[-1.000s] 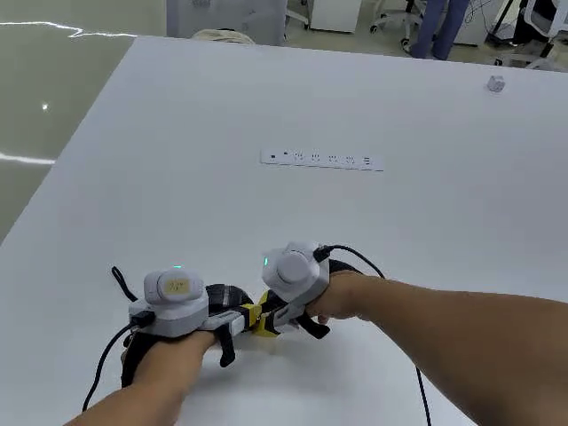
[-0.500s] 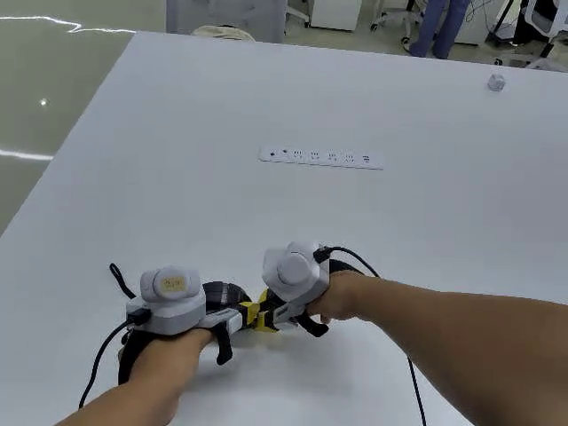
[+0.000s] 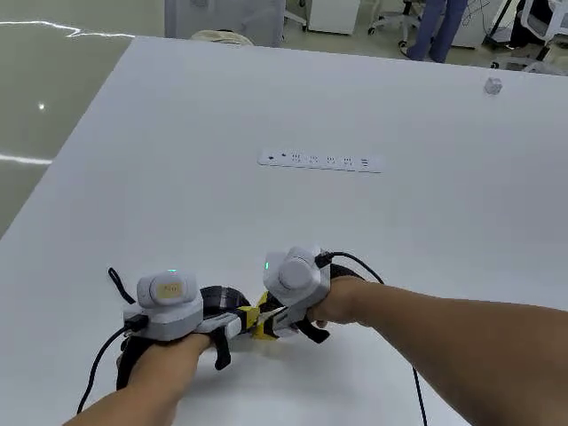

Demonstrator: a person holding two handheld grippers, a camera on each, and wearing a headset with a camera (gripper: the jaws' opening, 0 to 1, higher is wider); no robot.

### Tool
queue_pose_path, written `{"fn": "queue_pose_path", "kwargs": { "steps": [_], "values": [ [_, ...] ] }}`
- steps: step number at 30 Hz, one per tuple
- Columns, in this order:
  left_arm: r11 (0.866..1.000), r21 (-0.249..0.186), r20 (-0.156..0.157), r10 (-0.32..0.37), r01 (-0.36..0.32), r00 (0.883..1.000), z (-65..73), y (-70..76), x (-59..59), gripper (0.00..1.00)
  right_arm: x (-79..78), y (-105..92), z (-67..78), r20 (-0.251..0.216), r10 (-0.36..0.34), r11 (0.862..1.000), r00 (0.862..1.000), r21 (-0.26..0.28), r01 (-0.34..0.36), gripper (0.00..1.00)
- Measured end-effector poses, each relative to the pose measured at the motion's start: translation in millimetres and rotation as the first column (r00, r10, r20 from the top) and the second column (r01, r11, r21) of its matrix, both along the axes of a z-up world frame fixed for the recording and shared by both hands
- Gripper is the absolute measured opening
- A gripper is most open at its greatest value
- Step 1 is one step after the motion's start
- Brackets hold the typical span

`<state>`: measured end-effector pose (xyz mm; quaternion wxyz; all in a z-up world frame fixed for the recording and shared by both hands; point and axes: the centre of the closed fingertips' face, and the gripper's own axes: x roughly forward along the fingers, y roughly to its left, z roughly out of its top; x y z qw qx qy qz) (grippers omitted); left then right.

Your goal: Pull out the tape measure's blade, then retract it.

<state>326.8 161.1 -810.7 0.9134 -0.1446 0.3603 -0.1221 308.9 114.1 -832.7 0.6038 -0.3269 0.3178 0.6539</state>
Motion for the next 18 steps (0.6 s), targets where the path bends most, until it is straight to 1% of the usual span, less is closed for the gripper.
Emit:
{"fn": "queue_pose_path", "kwargs": {
  "steps": [1, 2, 3, 4, 5, 6, 7, 8, 9, 11, 13, 16, 18],
  "values": [
    [1.0, -0.004, -0.004, -0.023, 0.023, 1.0, -0.8, -1.0, -0.3, 0.64, 1.7, -2.3, 3.1, 0.007, -0.013, 1.0, 1.0, 0.005, 0.013, 0.38],
    [0.998, 0.005, -0.007, -0.057, 0.057, 0.998, -2.2, -2.1, -2.0, 0.64, 3.9, -3.8, 6.0, 0.008, -0.034, 0.999, 0.999, 0.014, 0.034, 0.4],
    [0.991, 0.049, -0.008, -0.127, 0.128, 0.992, -4.5, -2.0, -5.7, 0.64, 7.2, -5.2, 10.6, 0.004, -0.074, 0.997, 0.997, 0.034, 0.074, 0.42],
    [0.989, 0.05, -0.005, -0.137, 0.137, 0.991, -4.0, -2.6, -6.7, 0.65, 10.2, -6.4, 13.0, 0.0, -0.105, 0.993, 0.994, 0.046, 0.105, 0.45],
    [0.987, 0.041, 0.026, -0.157, 0.156, 0.987, -0.5, -4.8, -4.9, 0.67, 11.3, -8.4, 14.8, -0.012, -0.133, 0.99, 0.991, 0.051, 0.133, 0.49],
    [0.987, 0.022, 0.058, -0.158, 0.157, 0.986, 4.9, -4.2, -3.1, 0.72, 12.1, -10.7, 17.4, -0.041, -0.18, 0.981, 0.983, 0.061, 0.183, 0.51],
    [0.988, 0.013, 0.067, -0.156, 0.156, 0.985, 7.4, -1.5, -3.1, 0.76, 11.7, -12.1, 19.8, -0.059, -0.207, 0.975, 0.977, 0.07, 0.211, 0.53],
    [0.987, 0.014, 0.074, -0.161, 0.16, 0.984, 9.4, 1.5, -3.1, 0.81, 11.8, -13.3, 22.4, -0.066, -0.223, 0.97, 0.973, 0.079, 0.228, 0.57],
    [0.986, 0.015, 0.085, -0.166, 0.165, 0.982, 12.3, 5.8, -2.6, 0.83, 11.8, -16.5, 25.4, -0.053, -0.227, 0.969, 0.973, 0.09, 0.231, 0.59],
    [0.985, 0.01, 0.087, -0.175, 0.175, 0.981, 16.4, 13.7, -3.3, 0.85, 10.0, -23.4, 27.5, -0.045, -0.239, 0.965, 0.97, 0.098, 0.243, 0.61],
    [0.982, 0.001, 0.097, -0.19, 0.19, 0.977, 20.3, 20.1, -4.0, 0.87, 6.8, -31.1, 30.1, -0.042, -0.255, 0.96, 0.966, 0.105, 0.258, 0.64],
    [0.976, -0.001, 0.11, -0.214, 0.216, 0.971, 26.6, 25.5, -6.4, 0.9, 5.8, -41.2, 32.4, -0.037, -0.282, 0.952, 0.959, 0.11, 0.285, 0.69],
    [0.97, 0.021, 0.139, -0.242, 0.241, 0.96, 35.9, 29.2, -8.9, 0.93, 5.5, -50.6, 36.5, -0.032, -0.311, 0.942, 0.95, 0.119, 0.312, 0.72]
  ]
}}
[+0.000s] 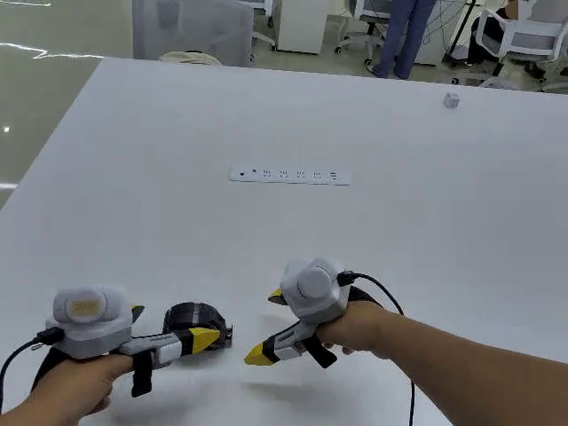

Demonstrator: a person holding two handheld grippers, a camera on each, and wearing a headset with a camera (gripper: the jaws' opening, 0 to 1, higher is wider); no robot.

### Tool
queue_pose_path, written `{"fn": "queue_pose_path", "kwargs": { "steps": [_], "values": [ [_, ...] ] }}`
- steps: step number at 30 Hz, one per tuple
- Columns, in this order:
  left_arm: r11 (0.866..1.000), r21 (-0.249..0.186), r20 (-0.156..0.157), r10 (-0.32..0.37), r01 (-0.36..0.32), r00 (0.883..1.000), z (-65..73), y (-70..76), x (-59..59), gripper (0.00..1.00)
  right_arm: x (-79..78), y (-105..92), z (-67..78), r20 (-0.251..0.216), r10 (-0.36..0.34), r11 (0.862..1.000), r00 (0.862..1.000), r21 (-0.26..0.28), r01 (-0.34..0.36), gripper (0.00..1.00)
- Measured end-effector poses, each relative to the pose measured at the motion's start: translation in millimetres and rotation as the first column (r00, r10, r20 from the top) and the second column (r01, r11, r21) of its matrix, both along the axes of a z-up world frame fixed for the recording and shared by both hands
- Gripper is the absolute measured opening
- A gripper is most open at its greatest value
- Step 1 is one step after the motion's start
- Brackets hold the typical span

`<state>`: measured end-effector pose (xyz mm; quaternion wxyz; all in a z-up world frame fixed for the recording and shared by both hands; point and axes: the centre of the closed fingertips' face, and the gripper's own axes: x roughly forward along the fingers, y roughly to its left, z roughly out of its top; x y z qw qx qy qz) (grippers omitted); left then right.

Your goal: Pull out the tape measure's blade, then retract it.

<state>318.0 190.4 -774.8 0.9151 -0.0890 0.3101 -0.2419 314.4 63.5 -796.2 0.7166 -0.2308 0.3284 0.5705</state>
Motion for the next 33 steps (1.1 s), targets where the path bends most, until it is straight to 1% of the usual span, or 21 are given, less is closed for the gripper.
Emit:
{"fn": "queue_pose_path", "kwargs": {
  "steps": [2, 4, 5, 7, 8, 10, 14, 16, 17, 18, 19, 20, 21, 23, 24, 27, 29, 30, 31, 32, 33],
  "values": [
    [1.0, 0.021, 0.026, -0.02, 0.019, 0.999, 5.7, 3.6, -1.0, 0.95, 0.1, -6.2, 3.1, 0.006, -0.025, 1.0, 1.0, 0.008, 0.025, 0.75],
    [0.997, 0.05, 0.053, -0.069, 0.066, 0.996, 12.6, 3.3, -6.3, 0.97, 2.5, -13.4, 8.1, 0.017, -0.078, 0.997, 0.997, 0.031, 0.077, 0.77],
    [0.994, 0.068, 0.065, -0.092, 0.088, 0.994, 15.9, 3.8, -9.4, 0.98, 6.0, -17.5, 11.3, 0.028, -0.122, 0.992, 0.992, 0.048, 0.12, 0.8],
    [0.991, 0.075, 0.083, -0.118, 0.112, 0.99, 22.0, 5.2, -14.7, 1.0, 7.5, -23.4, 17.4, 0.02, -0.184, 0.98, 0.983, 0.087, 0.181, 0.86],
    [0.991, 0.073, 0.081, -0.119, 0.113, 0.99, 23.8, 7.0, -16.8, 1.0, 7.5, -25.7, 19.7, 0.019, -0.198, 0.975, 0.98, 0.104, 0.195, 0.88],
    [0.99, 0.078, 0.09, -0.121, 0.114, 0.989, 27.4, 12.8, -19.4, 1.0, 5.4, -34.6, 21.9, 0.029, -0.212, 0.973, 0.977, 0.104, 0.208, 0.9],
    [0.994, 0.079, 0.113, -0.09, 0.081, 0.989, 36.8, 34.6, -23.5, 1.0, -0.2, -60.0, 22.4, 0.031, -0.267, 0.96, 0.963, 0.101, 0.262, 0.96],
    [0.995, 0.079, 0.119, -0.074, 0.065, 0.99, 41.3, 46.2, -28.2, 1.0, -1.5, -73.4, 24.9, 0.031, -0.308, 0.946, 0.951, 0.113, 0.303, 0.99],
    [0.995, 0.085, 0.122, -0.067, 0.057, 0.99, 42.1, 52.9, -31.1, 1.0, -1.4, -81.3, 27.3, 0.028, -0.337, 0.935, 0.941, 0.126, 0.331, 1.0],
    [0.994, 0.089, 0.123, -0.067, 0.057, 0.99, 42.4, 56.7, -33.3, 1.0, -1.9, -86.8, 28.1, 0.026, -0.349, 0.93, 0.937, 0.13, 0.343, 1.0],
    [0.994, 0.097, 0.12, -0.069, 0.058, 0.99, 42.1, 60.5, -35.8, 1.0, -1.1, -93.1, 29.7, 0.029, -0.377, 0.919, 0.926, 0.137, 0.37, 1.0],
    [0.993, 0.105, 0.119, -0.066, 0.054, 0.991, 42.3, 64.5, -37.7, 1.0, -2.3, -97.5, 31.3, 0.024, -0.383, 0.915, 0.923, 0.145, 0.376, 1.0],
    [0.993, 0.104, 0.121, -0.063, 0.051, 0.991, 43.3, 69.4, -39.9, 1.0, -2.1, -104.3, 34.5, 0.012, -0.419, 0.896, 0.908, 0.168, 0.411, 1.0],
    [0.994, 0.099, 0.122, -0.058, 0.047, 0.991, 45.5, 76.3, -43.2, 1.0, -4.0, -116.0, 38.5, 0.001, -0.452, 0.877, 0.892, 0.186, 0.444, 1.0],
    [0.995, 0.094, 0.12, -0.054, 0.043, 0.991, 46.2, 78.8, -44.3, 1.0, -5.5, -120.3, 39.6, 0.006, -0.453, 0.876, 0.892, 0.187, 0.444, 1.0],
    [0.997, 0.079, 0.115, -0.029, 0.019, 0.993, 48.7, 86.4, -47.6, 1.0, -9.1, -137.3, 43.3, 0.022, -0.48, 0.863, 0.877, 0.193, 0.467, 1.0],
    [0.997, 0.075, 0.119, -0.034, 0.025, 0.992, 51.4, 86.3, -50.5, 1.0, -11.2, -146.2, 47.2, 0.028, -0.498, 0.852, 0.867, 0.2, 0.483, 1.0],
    [0.997, 0.075, 0.121, -0.043, 0.034, 0.992, 53.3, 84.9, -53.7, 1.0, -12.8, -153.2, 50.4, 0.034, -0.513, 0.843, 0.857, 0.206, 0.497, 1.0],
    [0.995, 0.085, 0.119, -0.054, 0.044, 0.991, 52.7, 84.7, -56.2, 1.0, -14.5, -157.7, 51.3, 0.037, -0.519, 0.84, 0.854, 0.205, 0.502, 1.0],
    [0.993, 0.097, 0.107, -0.072, 0.062, 0.992, 51.2, 84.6, -59.7, 1.0, -16.5, -162.6, 51.5, 0.04, -0.52, 0.84, 0.853, 0.202, 0.503, 1.0],
    [0.992, 0.103, 0.072, -0.079, 0.071, 0.994, 47.4, 87.1, -65.9, 1.0, -19.9, -171.1, 53.7, 0.048, -0.526, 0.837, 0.849, 0.206, 0.507, 1.0]
  ]
}}
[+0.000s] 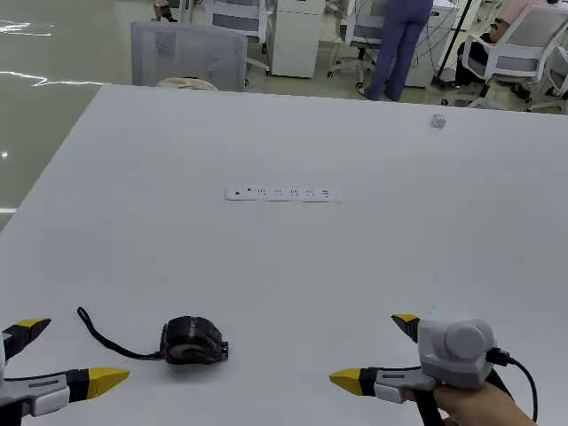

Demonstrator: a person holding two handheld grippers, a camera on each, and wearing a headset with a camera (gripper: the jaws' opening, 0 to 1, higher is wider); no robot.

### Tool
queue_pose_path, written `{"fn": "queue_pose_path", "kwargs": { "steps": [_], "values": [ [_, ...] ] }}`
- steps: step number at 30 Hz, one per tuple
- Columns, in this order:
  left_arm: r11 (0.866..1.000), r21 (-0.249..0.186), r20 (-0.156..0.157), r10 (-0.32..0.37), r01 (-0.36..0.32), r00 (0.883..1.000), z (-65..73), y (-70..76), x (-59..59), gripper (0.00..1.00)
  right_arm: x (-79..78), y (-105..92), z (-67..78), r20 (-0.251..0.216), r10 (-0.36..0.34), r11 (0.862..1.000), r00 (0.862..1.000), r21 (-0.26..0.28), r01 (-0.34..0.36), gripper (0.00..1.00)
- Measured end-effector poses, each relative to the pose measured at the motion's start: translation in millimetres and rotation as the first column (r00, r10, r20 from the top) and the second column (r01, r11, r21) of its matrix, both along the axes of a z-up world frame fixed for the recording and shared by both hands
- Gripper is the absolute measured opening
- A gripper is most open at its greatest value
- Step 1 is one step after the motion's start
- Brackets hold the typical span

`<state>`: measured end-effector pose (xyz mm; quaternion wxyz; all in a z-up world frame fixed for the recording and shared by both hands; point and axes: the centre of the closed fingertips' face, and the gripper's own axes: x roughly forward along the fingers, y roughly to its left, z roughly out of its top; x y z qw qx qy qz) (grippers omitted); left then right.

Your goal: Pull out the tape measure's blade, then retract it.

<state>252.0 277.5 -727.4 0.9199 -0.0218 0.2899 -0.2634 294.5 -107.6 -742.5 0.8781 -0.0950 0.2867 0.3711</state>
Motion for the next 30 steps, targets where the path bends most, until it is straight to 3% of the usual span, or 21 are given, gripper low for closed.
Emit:
{"fn": "queue_pose_path", "kwargs": {
  "steps": [1, 3, 5, 8, 11, 14, 21, 24, 30],
  "values": [
    [1.0, -0.009, -0.002, 0.009, -0.009, 1.0, 0.8, 2.9, -1.2, 1.0, -1.9, -4.2, 2.2, 0.005, -0.007, 1.0, 1.0, 0.006, 0.007, 1.0],
    [0.997, -0.056, 0.041, 0.052, -0.05, 0.998, 9.8, 11.6, -2.1, 1.0, -10.0, -15.7, 4.4, 0.004, -0.018, 1.0, 1.0, 0.005, 0.018, 1.0],
    [0.995, -0.065, 0.069, 0.079, -0.075, 0.994, 13.6, 22.4, -5.9, 1.0, -17.5, -27.5, 4.7, 0.006, -0.033, 0.999, 0.999, -0.009, 0.033, 1.0],
    [0.994, -0.07, 0.056, 0.087, -0.083, 0.995, 12.1, 27.7, -14.5, 1.0, -25.8, -42.2, 4.2, 0.001, -0.057, 0.998, 0.998, -0.027, 0.057, 1.0],
    [0.996, -0.029, 0.07, 0.087, -0.085, 0.994, 11.0, 32.3, -21.5, 1.0, -30.7, -56.4, 5.4, -0.003, -0.088, 0.995, 0.996, -0.048, 0.088, 1.0],
    [0.994, -0.048, 0.064, 0.101, -0.098, 0.993, 11.4, 33.7, -26.4, 1.0, -33.2, -64.2, 7.1, -0.007, -0.114, 0.993, 0.993, -0.043, 0.114, 1.0],
    [0.996, -0.033, 0.053, 0.084, -0.082, 0.995, 3.7, 28.2, -26.7, 1.0, -33.9, -67.1, -9.1, -0.017, -0.085, 0.991, 0.996, -0.101, 0.083, 1.0],
    [0.996, -0.022, 0.039, 0.089, -0.088, 0.995, 1.6, 31.2, -27.8, 1.0, -27.4, -67.4, -4.4, -0.008, -0.084, 0.992, 0.996, -0.098, 0.082, 1.0],
    [0.994, -0.035, 0.04, 0.105, -0.104, 0.994, 1.6, 37.2, -29.9, 1.0, -22.2, -60.8, -2.0, -0.01, -0.078, 0.994, 0.997, -0.082, 0.077, 1.0]
  ]
}}
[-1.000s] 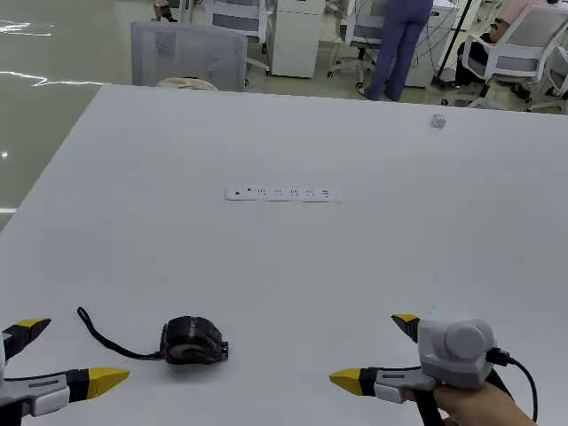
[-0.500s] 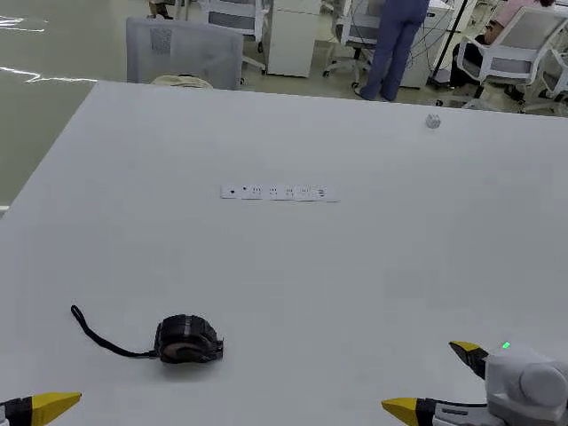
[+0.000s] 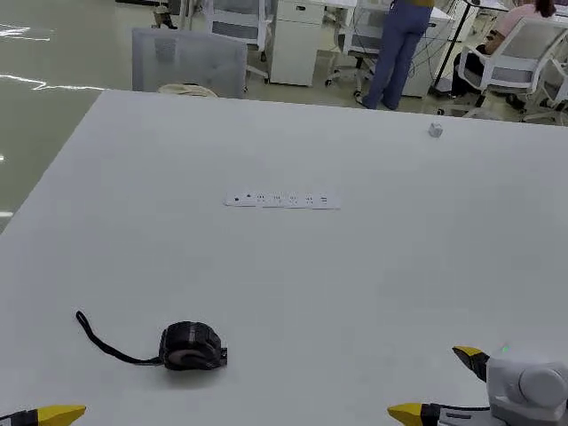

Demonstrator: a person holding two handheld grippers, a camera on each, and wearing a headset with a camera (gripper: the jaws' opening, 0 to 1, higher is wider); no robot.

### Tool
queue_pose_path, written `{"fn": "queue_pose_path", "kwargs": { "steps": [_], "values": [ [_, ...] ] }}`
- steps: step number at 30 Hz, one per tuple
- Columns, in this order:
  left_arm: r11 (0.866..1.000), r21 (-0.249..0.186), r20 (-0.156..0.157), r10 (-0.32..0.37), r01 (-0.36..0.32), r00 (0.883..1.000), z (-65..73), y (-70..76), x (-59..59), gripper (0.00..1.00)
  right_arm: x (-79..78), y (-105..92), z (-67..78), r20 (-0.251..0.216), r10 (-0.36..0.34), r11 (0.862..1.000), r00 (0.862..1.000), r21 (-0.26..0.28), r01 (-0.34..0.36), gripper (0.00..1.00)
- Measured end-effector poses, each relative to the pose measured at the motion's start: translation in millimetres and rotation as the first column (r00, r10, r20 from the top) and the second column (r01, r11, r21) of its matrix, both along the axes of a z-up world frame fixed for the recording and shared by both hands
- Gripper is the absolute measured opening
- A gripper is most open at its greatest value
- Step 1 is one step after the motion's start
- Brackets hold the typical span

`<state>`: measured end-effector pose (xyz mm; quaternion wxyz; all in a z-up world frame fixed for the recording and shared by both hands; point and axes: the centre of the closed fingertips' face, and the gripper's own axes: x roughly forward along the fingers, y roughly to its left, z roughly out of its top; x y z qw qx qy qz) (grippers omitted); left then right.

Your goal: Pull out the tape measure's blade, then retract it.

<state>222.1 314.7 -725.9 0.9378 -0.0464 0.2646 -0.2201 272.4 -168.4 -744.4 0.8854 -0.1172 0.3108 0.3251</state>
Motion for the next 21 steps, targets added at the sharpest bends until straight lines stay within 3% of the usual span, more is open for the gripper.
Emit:
{"fn": "queue_pose_path", "kwargs": {
  "steps": [12, 21],
  "values": [
    [1.0, -0.004, -0.021, -0.021, 0.021, 1.0, -4.4, -1.4, -5.2, 1.0, -10.7, 8.7, -9.8, -0.022, 0.016, 1.0, 1.0, 0.0, -0.016, 1.0],
    [1.0, -0.004, -0.003, -0.031, 0.031, 1.0, -0.7, -3.0, 2.0, 1.0, -12.5, 7.1, -8.0, -0.022, 0.001, 1.0, 1.0, 0.003, -0.001, 1.0]
  ]
}}
